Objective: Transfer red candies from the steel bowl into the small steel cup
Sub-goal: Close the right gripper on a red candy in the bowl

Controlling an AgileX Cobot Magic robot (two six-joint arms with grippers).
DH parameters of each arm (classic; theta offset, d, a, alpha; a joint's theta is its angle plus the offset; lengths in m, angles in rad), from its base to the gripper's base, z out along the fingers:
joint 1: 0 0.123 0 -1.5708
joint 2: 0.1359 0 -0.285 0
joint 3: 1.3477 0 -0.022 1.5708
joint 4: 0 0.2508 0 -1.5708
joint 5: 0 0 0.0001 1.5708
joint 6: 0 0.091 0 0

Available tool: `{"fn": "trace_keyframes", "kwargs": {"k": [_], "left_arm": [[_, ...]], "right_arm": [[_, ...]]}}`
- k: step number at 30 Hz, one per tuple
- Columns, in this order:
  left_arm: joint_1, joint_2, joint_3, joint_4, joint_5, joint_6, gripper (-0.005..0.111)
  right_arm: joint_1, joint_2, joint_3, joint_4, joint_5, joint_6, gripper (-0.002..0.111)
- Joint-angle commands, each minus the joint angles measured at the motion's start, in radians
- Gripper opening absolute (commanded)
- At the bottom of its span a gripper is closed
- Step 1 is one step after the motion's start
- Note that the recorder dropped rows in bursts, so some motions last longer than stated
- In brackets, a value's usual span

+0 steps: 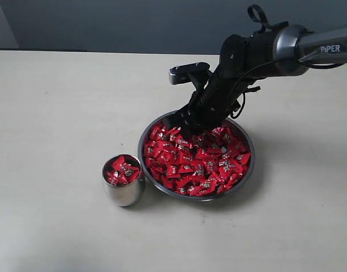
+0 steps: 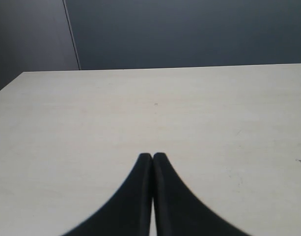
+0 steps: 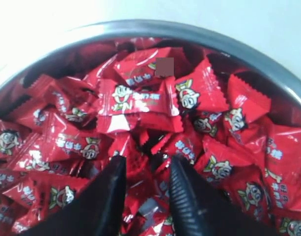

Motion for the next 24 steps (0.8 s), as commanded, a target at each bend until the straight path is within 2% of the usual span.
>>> {"fn": "trace_keyframes", "kwargs": {"k": [1, 9, 12, 14, 24], "left_arm": [[0.001, -0.004, 0.004, 0.001, -0.002, -0.003, 0.000], [0.001, -0.004, 0.004, 0.001, -0.002, -0.003, 0.000], [0.001, -0.004, 0.004, 0.001, -0.002, -0.003, 0.000], [0.001, -0.004, 0.004, 0.001, -0.002, -0.003, 0.000], [0.001, -0.004, 0.004, 0.001, -0.002, -0.003, 0.000]], "right_arm": [[-0.005, -0.001, -0.010, 0.005, 0.015, -0.001, 0.031], [-0.005, 0.020, -0.010, 0.005, 0.037, 0.006, 0.030], [-0.005, 0.020, -0.010, 0.005, 0.034, 0.008, 0.016], [-0.005, 0.020, -0.010, 0.005, 0.034, 0.008, 0.000], [-0.005, 0.006, -0.010, -0.003, 0.030, 0.008, -0.001]]}}
